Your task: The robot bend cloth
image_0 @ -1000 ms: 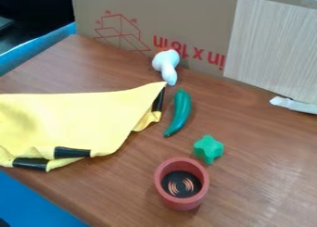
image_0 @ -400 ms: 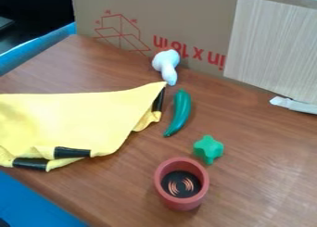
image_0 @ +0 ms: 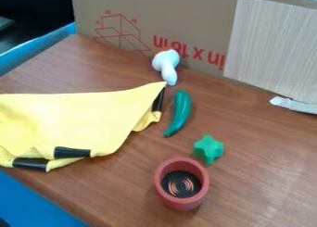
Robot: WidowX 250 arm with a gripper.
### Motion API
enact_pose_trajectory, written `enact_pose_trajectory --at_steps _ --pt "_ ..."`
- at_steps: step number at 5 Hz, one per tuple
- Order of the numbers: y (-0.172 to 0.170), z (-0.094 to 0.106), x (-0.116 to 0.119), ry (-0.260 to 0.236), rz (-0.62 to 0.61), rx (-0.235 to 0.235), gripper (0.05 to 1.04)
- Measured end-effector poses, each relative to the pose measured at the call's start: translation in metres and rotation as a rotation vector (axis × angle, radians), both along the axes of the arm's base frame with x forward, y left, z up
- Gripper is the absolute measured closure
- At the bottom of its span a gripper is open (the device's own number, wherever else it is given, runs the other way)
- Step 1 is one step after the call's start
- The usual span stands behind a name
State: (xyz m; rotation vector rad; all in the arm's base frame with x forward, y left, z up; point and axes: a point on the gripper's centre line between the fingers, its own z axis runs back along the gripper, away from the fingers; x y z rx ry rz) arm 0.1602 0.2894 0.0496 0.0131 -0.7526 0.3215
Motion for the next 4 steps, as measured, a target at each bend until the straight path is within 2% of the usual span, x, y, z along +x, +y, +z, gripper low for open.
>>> enact_pose_trajectory --at_steps 2,3,4 --pt "-0.009 -0.015 0.005 -0.059 0.042 -0.066 0.083" --pt "-0.012 -0.022 0.007 -0.060 0.077 -0.071 0.083" --pt "-0.013 -0.028 0.013 -0.041 0.098 -0.083 0.083"
